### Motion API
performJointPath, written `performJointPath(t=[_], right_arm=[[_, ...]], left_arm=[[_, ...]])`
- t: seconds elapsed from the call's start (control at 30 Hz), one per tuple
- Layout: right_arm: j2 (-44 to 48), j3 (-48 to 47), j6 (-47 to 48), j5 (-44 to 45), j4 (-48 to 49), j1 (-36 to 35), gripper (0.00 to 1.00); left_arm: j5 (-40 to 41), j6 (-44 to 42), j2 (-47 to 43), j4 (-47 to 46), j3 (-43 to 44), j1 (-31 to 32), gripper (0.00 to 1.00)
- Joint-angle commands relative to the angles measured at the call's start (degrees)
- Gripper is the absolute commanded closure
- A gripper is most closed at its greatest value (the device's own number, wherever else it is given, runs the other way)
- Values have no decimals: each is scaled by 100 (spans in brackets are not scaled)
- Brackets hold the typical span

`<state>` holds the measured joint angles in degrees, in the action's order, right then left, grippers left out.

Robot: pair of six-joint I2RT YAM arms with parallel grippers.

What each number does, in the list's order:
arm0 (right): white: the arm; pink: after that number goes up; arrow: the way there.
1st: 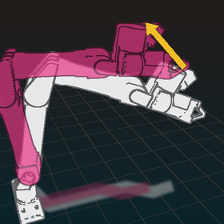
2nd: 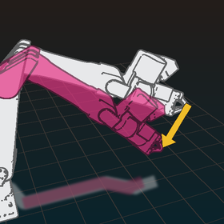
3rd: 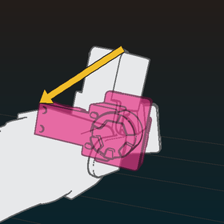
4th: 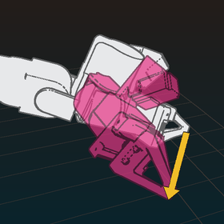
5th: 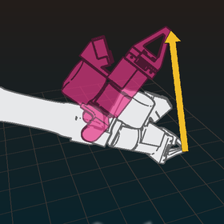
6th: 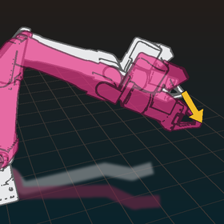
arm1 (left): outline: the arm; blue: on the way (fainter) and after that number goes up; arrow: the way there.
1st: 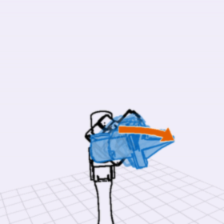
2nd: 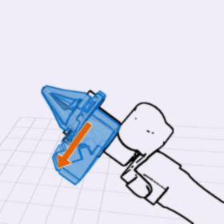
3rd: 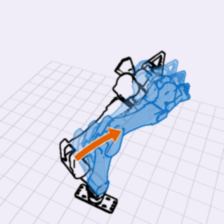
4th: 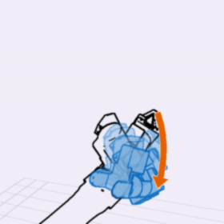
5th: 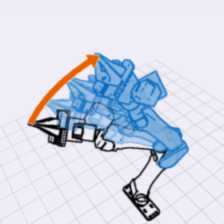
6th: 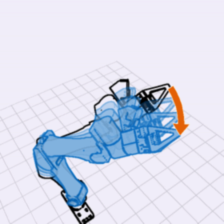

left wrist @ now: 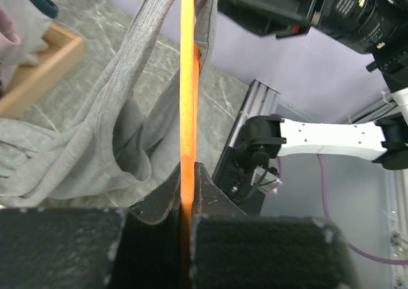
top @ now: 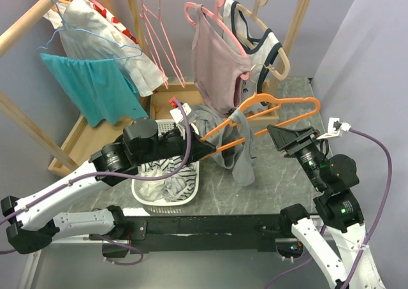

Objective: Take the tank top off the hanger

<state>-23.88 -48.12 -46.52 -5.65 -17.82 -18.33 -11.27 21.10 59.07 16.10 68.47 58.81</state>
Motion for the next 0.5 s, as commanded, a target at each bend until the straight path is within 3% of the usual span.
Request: performJointPath(t=[0.0,0.47], right_arm=[[-117,-189,82,-137,692,31,49],[-205,-5,29,-244,1000,31,48]], left_arm=[[-306,227,-62,-625,-44,17,99],[-754,315,105,-889,-123,26,99]])
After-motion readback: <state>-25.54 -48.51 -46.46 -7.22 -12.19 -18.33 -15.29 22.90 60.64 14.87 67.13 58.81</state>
